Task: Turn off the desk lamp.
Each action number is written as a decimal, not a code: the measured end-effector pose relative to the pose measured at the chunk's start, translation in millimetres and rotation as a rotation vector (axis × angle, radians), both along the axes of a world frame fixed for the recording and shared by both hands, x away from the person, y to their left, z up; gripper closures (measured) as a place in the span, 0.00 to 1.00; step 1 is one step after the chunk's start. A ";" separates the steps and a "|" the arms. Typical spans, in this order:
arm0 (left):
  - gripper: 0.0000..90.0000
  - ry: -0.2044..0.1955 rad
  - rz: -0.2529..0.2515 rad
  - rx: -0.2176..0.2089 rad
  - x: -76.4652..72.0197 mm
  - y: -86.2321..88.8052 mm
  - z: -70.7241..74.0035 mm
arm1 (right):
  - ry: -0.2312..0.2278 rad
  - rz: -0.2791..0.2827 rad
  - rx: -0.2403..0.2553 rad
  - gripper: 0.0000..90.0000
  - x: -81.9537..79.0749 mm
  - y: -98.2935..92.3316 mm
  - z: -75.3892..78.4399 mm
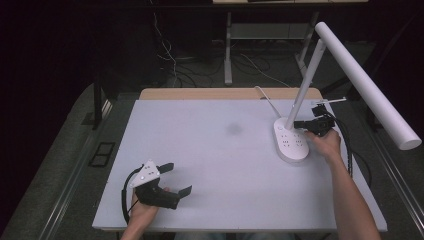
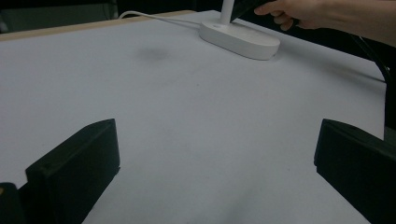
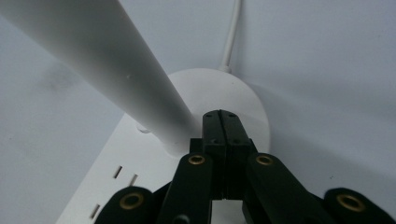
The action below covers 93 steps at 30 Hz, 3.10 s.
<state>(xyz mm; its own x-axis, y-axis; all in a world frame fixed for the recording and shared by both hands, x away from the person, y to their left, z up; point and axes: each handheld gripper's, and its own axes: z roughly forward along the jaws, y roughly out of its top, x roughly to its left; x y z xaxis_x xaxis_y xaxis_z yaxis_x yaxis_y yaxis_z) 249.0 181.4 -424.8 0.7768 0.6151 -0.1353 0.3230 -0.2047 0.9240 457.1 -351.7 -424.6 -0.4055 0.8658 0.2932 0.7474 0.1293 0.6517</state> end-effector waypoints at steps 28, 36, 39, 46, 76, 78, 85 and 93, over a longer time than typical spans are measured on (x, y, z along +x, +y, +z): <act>0.00 -0.003 0.006 -0.004 -0.1 1.9 0.7 | 0.009 -0.010 0.044 1.00 2.0 0.5 -2.2; 0.00 -0.003 0.010 -0.006 -0.6 3.0 1.0 | 0.005 -0.018 0.089 1.00 4.2 0.1 -7.9; 0.00 -0.003 0.011 -0.006 -0.9 3.3 1.1 | 0.010 -0.022 0.094 1.00 4.3 0.0 -7.8; 0.00 0.000 0.011 -0.004 0.5 3.2 0.9 | 0.005 -0.025 0.075 1.00 3.0 1.0 -3.2; 0.00 -0.004 -0.007 -0.011 -1.4 0.6 1.9 | -0.055 -0.036 0.062 1.00 -28.0 -11.8 30.7; 0.00 -0.004 -0.008 -0.012 -1.6 0.3 1.9 | -0.057 -0.038 0.069 1.00 -33.0 -13.3 32.6; 0.00 -0.005 -0.008 -0.011 -1.4 -0.5 1.8 | -0.076 -0.052 0.100 0.80 -52.0 -16.6 38.2; 0.00 -0.007 -0.004 -0.015 -2.4 0.2 2.4 | -0.097 -0.056 0.131 0.55 -74.3 -13.2 40.5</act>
